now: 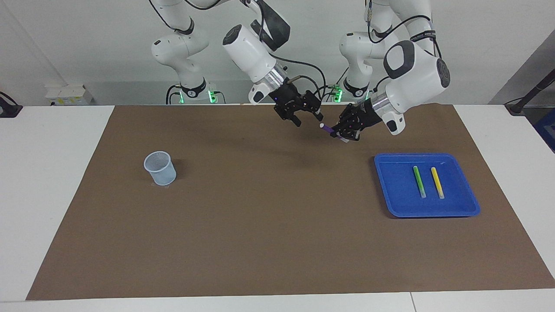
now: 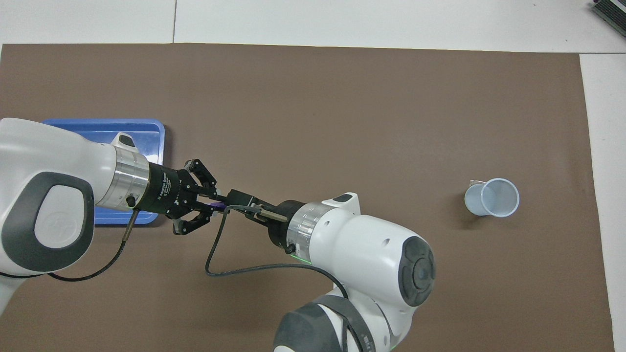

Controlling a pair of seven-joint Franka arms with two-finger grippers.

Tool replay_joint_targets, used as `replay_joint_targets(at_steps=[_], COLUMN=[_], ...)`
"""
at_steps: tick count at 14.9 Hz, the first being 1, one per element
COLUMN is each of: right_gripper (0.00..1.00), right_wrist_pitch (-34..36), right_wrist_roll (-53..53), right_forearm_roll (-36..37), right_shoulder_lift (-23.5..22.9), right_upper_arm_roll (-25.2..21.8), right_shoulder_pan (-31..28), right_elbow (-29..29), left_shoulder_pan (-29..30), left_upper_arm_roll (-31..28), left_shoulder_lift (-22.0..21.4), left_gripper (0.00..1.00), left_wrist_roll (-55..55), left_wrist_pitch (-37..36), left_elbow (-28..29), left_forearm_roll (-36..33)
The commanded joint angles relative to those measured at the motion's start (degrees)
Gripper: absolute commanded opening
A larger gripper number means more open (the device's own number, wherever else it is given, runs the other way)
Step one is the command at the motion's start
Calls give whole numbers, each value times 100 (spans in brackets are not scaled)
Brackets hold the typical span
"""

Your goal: Transfer and insert pens with both arms

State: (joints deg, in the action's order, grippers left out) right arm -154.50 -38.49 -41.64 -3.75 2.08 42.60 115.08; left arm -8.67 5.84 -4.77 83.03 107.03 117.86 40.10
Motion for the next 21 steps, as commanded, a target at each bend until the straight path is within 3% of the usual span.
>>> replay_joint_targets(at_steps=[1,11,18,19,21], right_gripper=[97,45,43,38,18], right_wrist_pitch=[-221,-221,-221,-221,-221], right_wrist_roll=[17,79,79,79,79], right_forearm_roll=[-90,-72,-72,-72,-72], right_shoulder_lift=[-178,-222,-240,-240,-240], right_upper_arm_roll=[3,-5,-5,-5,-5], right_shoulder_pan=[64,117,82,91,82], right_elbow=[-144,-161,-179,-170,-170], left_shoulder_pan=[-82,-73,-82,-82,-82], left_upper_arm_roll=[-92,-92,-92,-92,-92], left_shoulder_lift=[-253,-253,-270,-270,-279], left_gripper=[0,0,0,0,0], left_wrist_roll=[99,108,117,117,117], left_wrist_pitch=[151,63,-7,-7,-7], left_elbow=[263,255,255,255,246], left_forearm_roll=[139,139,139,139,139])
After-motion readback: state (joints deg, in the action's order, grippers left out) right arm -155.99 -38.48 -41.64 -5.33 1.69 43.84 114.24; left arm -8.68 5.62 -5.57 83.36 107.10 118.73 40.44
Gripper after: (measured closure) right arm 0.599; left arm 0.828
